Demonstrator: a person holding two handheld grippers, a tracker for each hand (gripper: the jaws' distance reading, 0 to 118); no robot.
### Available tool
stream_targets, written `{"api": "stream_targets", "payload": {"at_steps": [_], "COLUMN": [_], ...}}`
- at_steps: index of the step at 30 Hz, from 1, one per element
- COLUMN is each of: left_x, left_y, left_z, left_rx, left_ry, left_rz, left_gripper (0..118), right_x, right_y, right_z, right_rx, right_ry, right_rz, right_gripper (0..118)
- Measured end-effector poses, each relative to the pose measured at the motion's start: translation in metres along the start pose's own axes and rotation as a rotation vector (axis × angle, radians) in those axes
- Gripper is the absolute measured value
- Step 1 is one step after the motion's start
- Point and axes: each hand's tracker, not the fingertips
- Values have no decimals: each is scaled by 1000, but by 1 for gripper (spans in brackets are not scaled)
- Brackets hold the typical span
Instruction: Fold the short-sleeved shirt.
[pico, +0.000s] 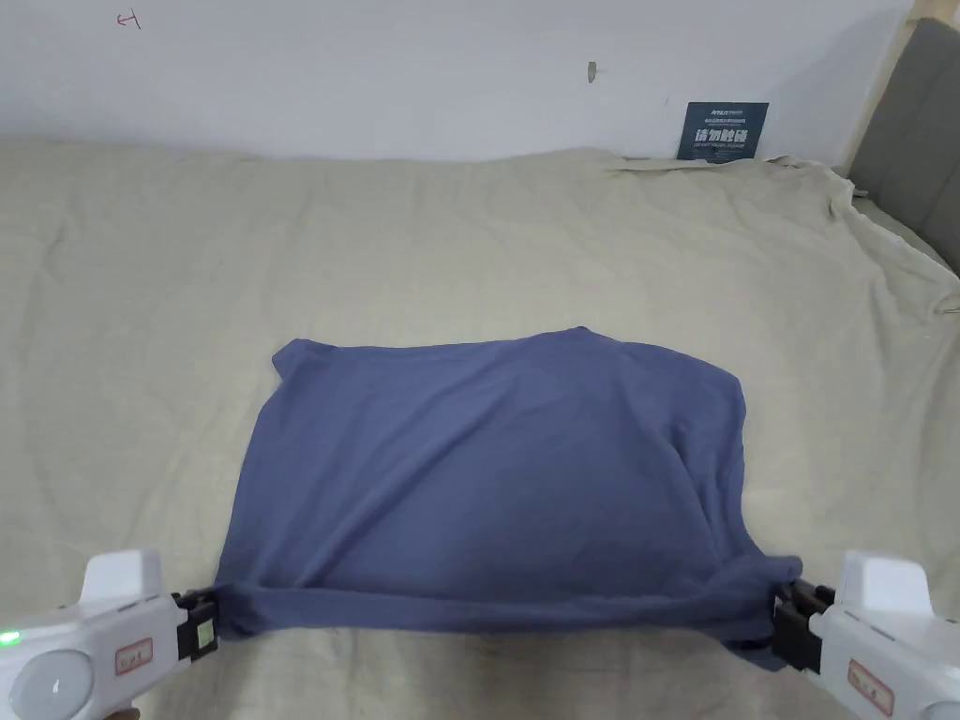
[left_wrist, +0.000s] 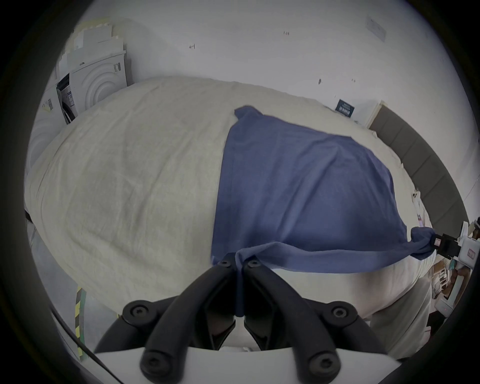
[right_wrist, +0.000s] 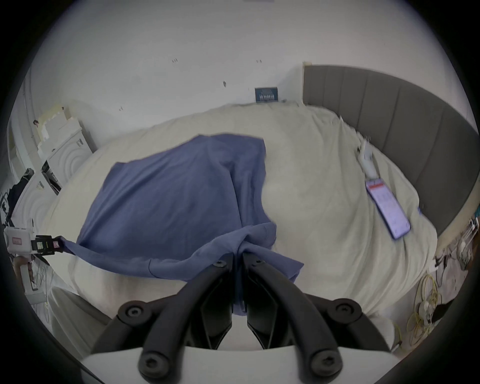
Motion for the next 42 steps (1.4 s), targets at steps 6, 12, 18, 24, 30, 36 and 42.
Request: {"api": "stream_targets", "payload": {"at_steps": [6, 12, 18, 24, 30, 36, 42], "left_x": [12, 29, 39, 40, 44, 53, 56], "left_y": [50, 94, 118, 118, 111, 120, 137], "left_z": [-13, -47, -98, -144, -166, -157, -116], "left_rx": [42, 41, -1, -85, -150, -172, -50], "left_ry": [13, 36, 74, 122, 144, 154, 107], "left_rz": [-67, -153, -232, -265, -277, -321, -199], "left_gripper": [2, 2, 2, 2, 2, 61, 111], "right_x": [-11, -15, -19, -19, -14, -12, -10], "right_y": [54, 91, 111, 113, 102, 95, 114], "right_z": [-17, -65, -111, -157, -194, -188, -136], "right_rx": [52, 39, -11, -67, -148, -155, 1], "right_ry": [8, -15, -38, -65, -97, -118, -95], "right_rz": [66, 139, 189, 260, 249, 201, 155], "right_gripper": [5, 5, 5, 5, 5, 48, 99]}}
